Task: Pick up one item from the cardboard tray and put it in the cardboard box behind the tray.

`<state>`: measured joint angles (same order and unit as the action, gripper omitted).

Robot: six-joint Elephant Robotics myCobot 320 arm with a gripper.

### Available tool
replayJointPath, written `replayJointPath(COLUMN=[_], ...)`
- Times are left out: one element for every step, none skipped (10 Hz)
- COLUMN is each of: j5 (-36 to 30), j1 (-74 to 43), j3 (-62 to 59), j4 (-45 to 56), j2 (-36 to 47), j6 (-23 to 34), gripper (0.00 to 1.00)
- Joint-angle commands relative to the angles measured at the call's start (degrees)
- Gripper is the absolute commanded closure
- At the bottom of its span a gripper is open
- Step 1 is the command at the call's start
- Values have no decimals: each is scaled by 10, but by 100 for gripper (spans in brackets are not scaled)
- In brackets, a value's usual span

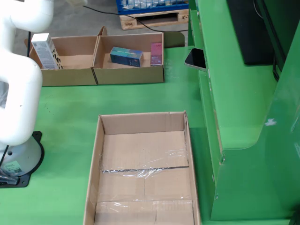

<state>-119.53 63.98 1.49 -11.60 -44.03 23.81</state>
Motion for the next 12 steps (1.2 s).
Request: replayJointPath(j5=[192,267,267,363,611,642,642,642,642,642,642,642], j1=[63,85,85,111,171,185,185,185,185,185,185,185], j3=[-15,-15,-15,-15,-15,-15,-15,-15,-15,-15,-15,-15], j4=[-102,-129,-129,-156,-181,-178,-178,-178,-178,-178,-178,-178], j2=[-14,-25,-25,-39,-58,-64,-64,-64,-64,-64,-64,-64], j6=[33,48,48,67,142,151,152,152,152,157,157,157], gripper=[100,100,100,100,100,100,100,100,100,100,100,100])
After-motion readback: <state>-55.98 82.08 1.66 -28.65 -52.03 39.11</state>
